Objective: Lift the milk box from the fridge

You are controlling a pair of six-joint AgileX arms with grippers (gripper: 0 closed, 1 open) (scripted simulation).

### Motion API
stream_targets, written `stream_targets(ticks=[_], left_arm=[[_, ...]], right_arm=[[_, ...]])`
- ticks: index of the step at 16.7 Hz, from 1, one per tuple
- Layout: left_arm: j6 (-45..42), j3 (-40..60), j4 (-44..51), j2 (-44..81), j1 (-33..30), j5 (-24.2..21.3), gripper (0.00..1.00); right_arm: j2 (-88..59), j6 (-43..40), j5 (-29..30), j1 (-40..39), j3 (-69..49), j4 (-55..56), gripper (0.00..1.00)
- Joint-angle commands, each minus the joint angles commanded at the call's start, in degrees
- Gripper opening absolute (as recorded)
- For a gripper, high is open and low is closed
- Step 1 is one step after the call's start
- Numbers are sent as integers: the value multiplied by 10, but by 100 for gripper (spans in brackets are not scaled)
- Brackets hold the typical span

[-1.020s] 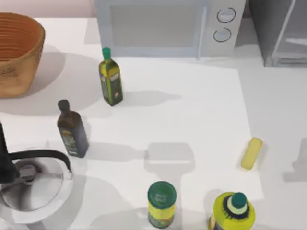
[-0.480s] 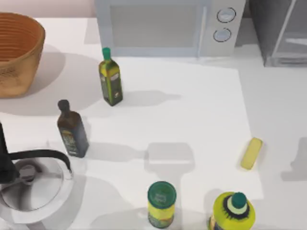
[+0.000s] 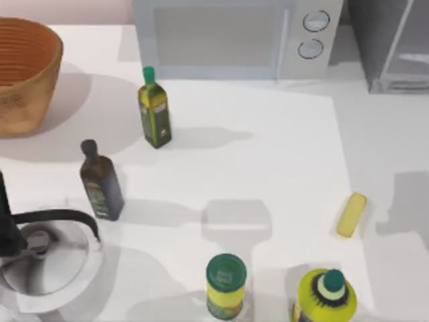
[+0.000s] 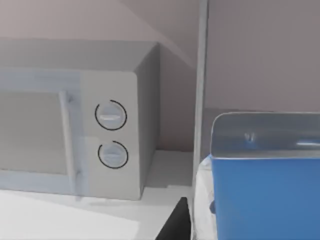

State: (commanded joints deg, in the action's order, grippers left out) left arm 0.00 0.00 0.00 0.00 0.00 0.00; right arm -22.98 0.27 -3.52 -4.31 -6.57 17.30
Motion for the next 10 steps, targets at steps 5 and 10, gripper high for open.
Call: stream_targets(ticks=[5,10], left_arm=[[0,0,0,0,0,0,100],[0,0,0,0,0,0,100]], right_arm=[[-140,1,-19,-26,-32,95,0],[-276,3,-38,-51,-69,196,0]])
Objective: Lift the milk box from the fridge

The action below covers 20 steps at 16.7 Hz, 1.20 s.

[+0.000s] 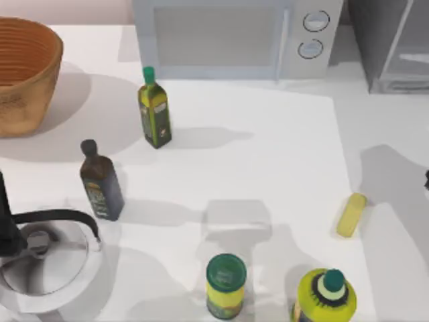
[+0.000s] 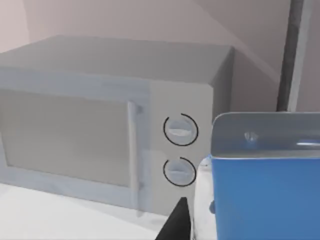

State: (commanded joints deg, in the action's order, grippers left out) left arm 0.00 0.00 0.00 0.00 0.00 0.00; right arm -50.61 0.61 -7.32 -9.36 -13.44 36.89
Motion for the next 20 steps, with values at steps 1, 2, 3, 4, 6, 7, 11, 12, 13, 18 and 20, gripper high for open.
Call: stream_targets(ticks=[1,2,3,4,6,7,11,12,13,18,20], left_arm=[[0,0,0,0,0,0,100],[0,0,0,0,0,0,100],[0,0,0,0,0,0,100],[0,0,0,0,0,0,100],[0,0,0,0,0,0,100],[0,0,0,0,0,0,100],[0,0,0,0,0,0,100],[0,0,0,0,0,0,100],[0,0,0,0,0,0,100],[0,0,0,0,0,0,100],[0,0,0,0,0,0,100]], right_arm=[[-28,0,-3,-5,-7,20,0],[-55,1,-7,-10,-14,39,0],[-83,1,-12,-15,-21,59,0],[-110,0,-16,-21,-28,79,0],[-165,-1,-25,-33,-43,119,0],[-192,-1,-29,-38,-51,140,0],[-299,0,-44,-58,-81,222,0],[-326,1,-48,-63,-89,242,0],[-352,2,-52,-69,-98,264,0],[-486,2,-73,-96,-136,365,0],[-541,1,-81,-106,-150,405,0]])
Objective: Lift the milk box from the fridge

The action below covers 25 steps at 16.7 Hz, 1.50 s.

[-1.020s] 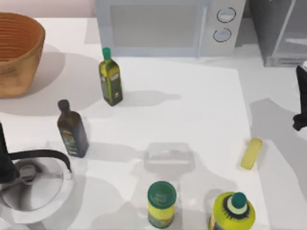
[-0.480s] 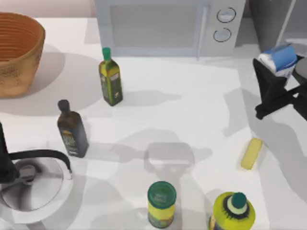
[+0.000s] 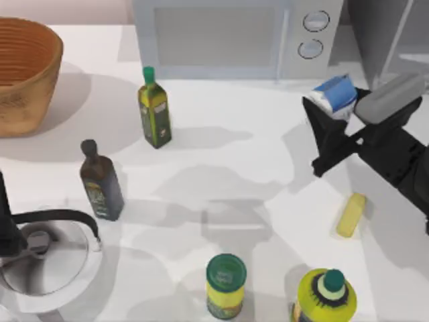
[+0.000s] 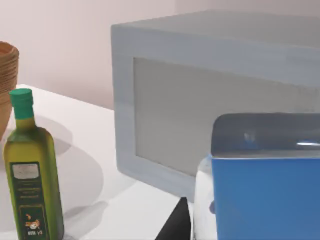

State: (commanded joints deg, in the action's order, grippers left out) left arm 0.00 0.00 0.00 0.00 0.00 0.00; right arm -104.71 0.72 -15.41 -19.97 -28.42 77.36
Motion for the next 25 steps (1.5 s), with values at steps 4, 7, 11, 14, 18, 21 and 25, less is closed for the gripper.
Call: stream_targets(ticks=[4,7,11,14,18,21,25], left_arm=[[0,0,0,0,0,0,100],[0,0,0,0,0,0,100],[0,0,0,0,0,0,100],[0,0,0,0,0,0,100],[0,0,0,0,0,0,100],[0,0,0,0,0,0,100],[0,0,0,0,0,0,100]], right_arm=[[-116,1,-16,-21,-30,83,0],[-191,2,-26,-35,-50,138,0],[-223,4,-30,-40,-57,161,0],[-223,4,-30,-40,-57,161,0],[-232,3,-28,-41,-65,155,0],[-270,1,-15,-53,-124,131,0],[-310,2,2,-72,-205,99,0]])
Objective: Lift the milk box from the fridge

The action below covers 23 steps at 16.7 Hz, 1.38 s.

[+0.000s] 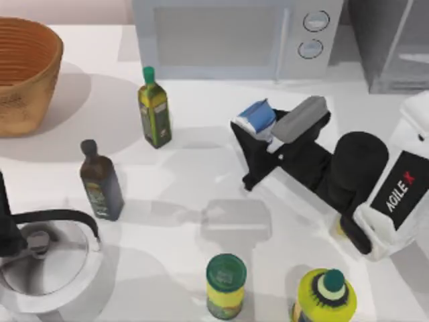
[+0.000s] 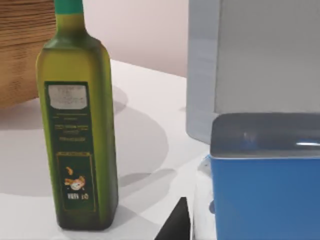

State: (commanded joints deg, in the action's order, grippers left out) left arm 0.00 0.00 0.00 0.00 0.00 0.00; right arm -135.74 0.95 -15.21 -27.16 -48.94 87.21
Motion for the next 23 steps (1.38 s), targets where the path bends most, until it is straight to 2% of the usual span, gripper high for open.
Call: stream_targets(ticks=[4,17,23], left_arm=[[0,0,0,0,0,0,100],[0,0,0,0,0,0,100],[0,0,0,0,0,0,100]], right_arm=[[-2,0,2,-2,-6,-4,0],[-2,0,2,-2,-6,-4,98],[-2,0,2,-2,-6,-4,100]])
